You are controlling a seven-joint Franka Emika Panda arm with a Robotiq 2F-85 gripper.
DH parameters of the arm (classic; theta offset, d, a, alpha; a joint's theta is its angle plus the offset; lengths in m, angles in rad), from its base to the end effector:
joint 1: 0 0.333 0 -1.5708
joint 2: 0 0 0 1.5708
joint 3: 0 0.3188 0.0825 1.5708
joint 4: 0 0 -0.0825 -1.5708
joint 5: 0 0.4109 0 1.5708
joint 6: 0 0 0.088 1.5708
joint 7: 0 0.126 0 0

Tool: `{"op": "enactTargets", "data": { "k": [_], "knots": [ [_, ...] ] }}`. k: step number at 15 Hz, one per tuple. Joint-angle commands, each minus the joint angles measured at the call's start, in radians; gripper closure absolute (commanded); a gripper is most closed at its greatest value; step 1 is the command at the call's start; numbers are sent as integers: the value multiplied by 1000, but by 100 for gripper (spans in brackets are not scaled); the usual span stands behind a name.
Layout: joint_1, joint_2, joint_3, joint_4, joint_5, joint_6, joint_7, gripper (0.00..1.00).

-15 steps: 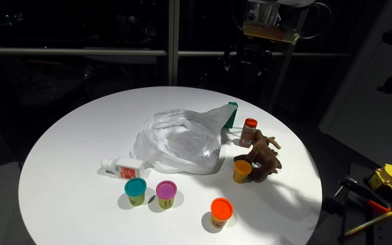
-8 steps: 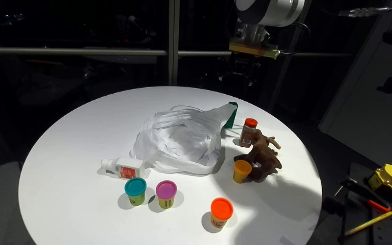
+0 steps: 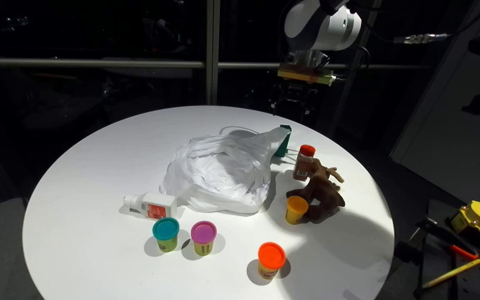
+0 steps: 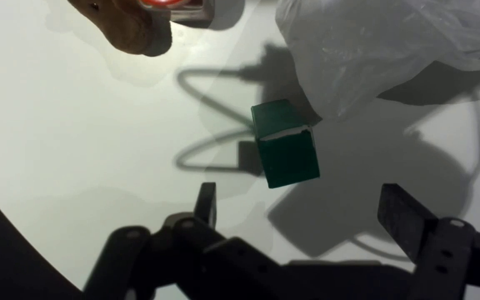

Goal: Put the things on the table into the plastic bag

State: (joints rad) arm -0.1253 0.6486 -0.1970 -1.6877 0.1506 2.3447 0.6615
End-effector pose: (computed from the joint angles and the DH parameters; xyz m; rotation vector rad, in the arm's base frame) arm 0.6710 -0.2079 0.1940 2.7158 -1.5686 0.0396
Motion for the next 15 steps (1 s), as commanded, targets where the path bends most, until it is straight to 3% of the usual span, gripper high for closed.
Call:
{"op": "enactTargets", "data": {
  "k": [1, 15],
  "knots": [
    [-17, 46, 5, 67, 28, -21, -7, 0],
    [-27, 96, 19, 83, 65, -56, -20, 0]
  ]
}}
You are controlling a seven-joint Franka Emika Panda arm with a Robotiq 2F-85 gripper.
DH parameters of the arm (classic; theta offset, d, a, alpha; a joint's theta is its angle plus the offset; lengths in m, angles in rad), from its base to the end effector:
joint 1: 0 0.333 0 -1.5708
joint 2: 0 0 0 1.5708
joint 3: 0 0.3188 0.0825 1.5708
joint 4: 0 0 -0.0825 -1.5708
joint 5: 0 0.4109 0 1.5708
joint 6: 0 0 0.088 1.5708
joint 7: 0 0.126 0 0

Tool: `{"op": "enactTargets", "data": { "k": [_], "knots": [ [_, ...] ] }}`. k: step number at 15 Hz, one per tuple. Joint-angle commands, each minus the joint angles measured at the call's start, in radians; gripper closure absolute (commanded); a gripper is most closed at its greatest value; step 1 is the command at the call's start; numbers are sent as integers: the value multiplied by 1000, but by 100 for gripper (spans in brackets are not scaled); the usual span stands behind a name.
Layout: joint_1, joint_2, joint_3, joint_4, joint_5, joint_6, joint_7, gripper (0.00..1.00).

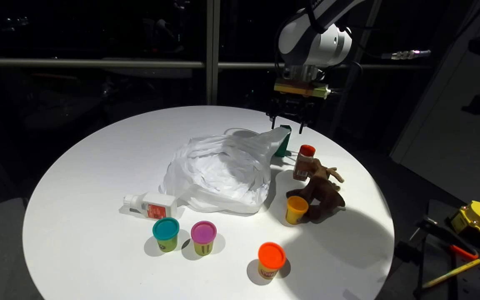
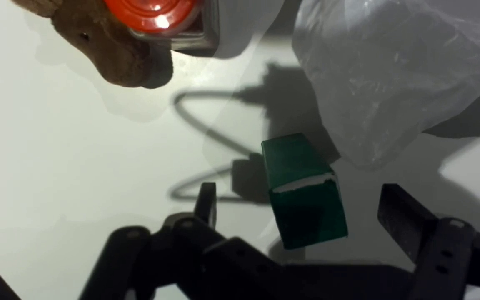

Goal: Put the things on the table into the plastic bag

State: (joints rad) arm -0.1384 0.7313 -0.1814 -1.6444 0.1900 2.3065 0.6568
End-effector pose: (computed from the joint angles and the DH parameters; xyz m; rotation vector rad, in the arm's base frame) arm 0.6693 -0.2043 0.1511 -2.6996 1.5926 0.0859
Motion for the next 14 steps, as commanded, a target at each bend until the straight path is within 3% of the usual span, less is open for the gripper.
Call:
{"op": "enactTargets", "data": {
  "k": [1, 2, 4, 11, 12, 14],
  "knots": [
    [-15, 13, 4, 40, 26, -15, -17, 3],
    [-13, 14, 2, 41, 23, -8, -15, 26],
    [-17, 14, 6, 43, 27, -10, -20, 30],
    [-26, 5, 14, 40, 48, -16, -28, 85],
    [-29, 1, 14, 38, 55, -19, -27, 90],
    [-30, -19, 7, 28, 62, -25, -22, 90]
  ]
}}
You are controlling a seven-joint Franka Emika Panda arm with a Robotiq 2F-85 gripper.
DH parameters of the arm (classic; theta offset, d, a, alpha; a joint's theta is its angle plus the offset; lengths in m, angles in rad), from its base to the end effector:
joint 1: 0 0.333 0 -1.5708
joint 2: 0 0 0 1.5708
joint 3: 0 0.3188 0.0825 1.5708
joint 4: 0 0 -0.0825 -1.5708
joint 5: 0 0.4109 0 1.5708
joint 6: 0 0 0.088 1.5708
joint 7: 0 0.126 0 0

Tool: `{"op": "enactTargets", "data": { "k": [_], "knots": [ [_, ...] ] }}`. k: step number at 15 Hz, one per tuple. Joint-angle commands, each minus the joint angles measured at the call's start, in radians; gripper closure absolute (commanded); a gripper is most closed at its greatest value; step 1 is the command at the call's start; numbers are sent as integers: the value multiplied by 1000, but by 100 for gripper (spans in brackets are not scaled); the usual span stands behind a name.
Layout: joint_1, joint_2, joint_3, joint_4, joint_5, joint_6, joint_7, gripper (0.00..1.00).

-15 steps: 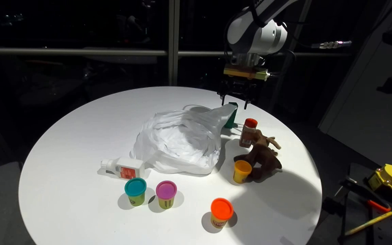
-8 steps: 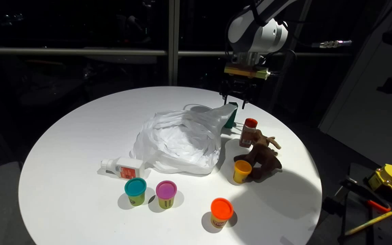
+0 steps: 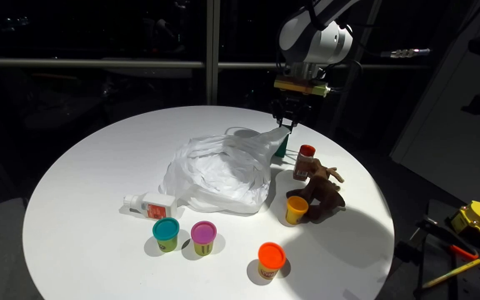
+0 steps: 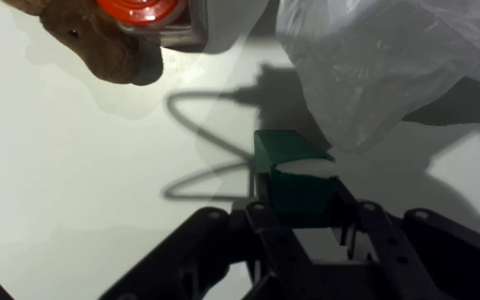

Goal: Put the things on the table into the plastic bag

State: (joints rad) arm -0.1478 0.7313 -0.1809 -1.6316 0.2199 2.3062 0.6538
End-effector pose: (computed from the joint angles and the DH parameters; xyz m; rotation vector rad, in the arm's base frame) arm 0.6725 -0.2100 0.1566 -2.6582 1.6132 0.0709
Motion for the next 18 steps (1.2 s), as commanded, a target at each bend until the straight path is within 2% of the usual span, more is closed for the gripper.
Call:
{"op": "enactTargets", "data": {
  "k": [1, 7, 10, 14, 18],
  "knots": [
    [-20, -31, 0, 12, 30, -30, -16, 90],
    [19, -227, -67, -56, -62, -88, 7, 90],
    [58, -345, -70, -87, -150, -153, 16, 90],
    [123, -488, 7, -165, -217, -216, -42, 90],
    [201, -500, 104, -210, -242, -183, -68, 90]
  ]
}}
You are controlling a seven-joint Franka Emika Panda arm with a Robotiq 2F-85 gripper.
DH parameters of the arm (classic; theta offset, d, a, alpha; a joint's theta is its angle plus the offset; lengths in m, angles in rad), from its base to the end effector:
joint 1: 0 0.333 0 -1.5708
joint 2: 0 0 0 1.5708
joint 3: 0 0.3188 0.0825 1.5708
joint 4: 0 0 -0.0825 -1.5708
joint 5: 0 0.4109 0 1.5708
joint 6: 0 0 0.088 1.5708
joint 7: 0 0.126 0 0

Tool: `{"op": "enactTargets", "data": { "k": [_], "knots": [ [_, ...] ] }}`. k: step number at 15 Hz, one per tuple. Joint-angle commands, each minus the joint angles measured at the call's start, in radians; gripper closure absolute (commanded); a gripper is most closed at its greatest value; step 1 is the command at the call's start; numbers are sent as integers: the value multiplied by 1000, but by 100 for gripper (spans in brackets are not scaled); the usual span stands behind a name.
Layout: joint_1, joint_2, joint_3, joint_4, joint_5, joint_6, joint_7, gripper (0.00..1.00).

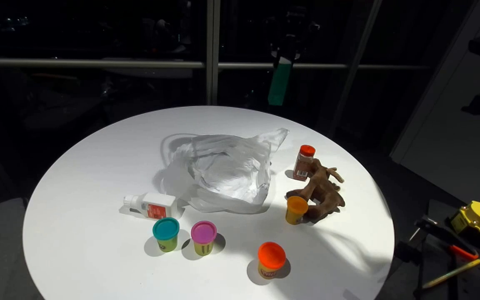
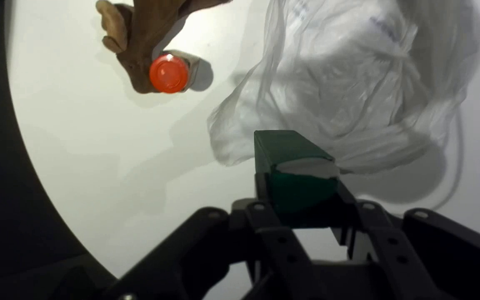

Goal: Put the things on the table into the plastic bag

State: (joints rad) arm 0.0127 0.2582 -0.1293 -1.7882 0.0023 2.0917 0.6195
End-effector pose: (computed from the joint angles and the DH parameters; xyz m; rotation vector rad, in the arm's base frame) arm 0.6538 -0.0719 0.3848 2.9155 -1.1177 0.0837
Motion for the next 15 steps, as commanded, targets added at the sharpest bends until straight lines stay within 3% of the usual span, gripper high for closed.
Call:
{"op": "enactTargets", "data": {
  "k": [1, 7, 11, 15],
  "knots": [
    [59, -15, 76, -59, -23, 48, -45, 90],
    [145, 154, 129, -24, -67, 215, -33, 90],
    [172, 280, 101, 22, -79, 322, -21, 90],
    [183, 396, 65, 119, -76, 350, -16, 90]
  ]
}}
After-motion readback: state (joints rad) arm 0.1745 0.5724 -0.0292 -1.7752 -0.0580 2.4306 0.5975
